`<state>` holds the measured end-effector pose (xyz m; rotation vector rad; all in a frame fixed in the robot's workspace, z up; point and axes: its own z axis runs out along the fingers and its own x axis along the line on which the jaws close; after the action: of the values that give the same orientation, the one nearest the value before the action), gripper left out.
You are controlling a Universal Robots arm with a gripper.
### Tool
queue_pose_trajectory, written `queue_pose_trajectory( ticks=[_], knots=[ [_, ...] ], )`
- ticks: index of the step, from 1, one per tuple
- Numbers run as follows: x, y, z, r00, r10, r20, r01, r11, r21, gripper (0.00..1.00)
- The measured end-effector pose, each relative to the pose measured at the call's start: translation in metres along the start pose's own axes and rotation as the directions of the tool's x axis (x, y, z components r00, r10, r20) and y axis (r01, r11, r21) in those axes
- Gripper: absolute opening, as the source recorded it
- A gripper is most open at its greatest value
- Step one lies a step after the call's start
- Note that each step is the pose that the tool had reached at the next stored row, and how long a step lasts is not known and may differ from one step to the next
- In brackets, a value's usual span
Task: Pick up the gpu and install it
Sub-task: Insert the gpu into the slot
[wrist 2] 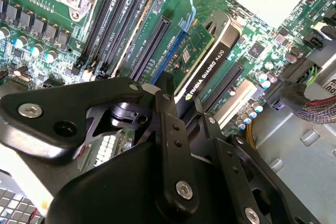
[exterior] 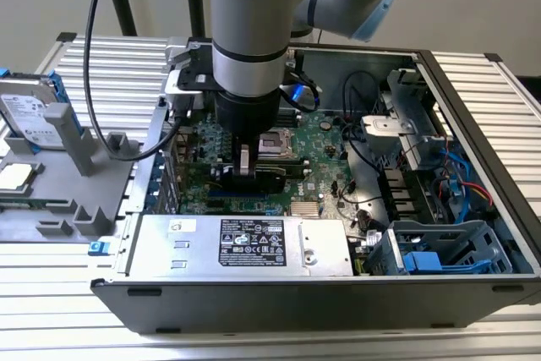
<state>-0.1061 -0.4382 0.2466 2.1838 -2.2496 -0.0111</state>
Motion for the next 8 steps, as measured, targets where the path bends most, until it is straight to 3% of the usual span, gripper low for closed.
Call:
queue_pose_trajectory(
  ticks=[8],
  knots=[
    [-0.0002, 0.0001, 0.0026, 1.0000, 0.000, -0.0003, 0.000, 1.0000, -0.0002, 0.00]
  ],
)
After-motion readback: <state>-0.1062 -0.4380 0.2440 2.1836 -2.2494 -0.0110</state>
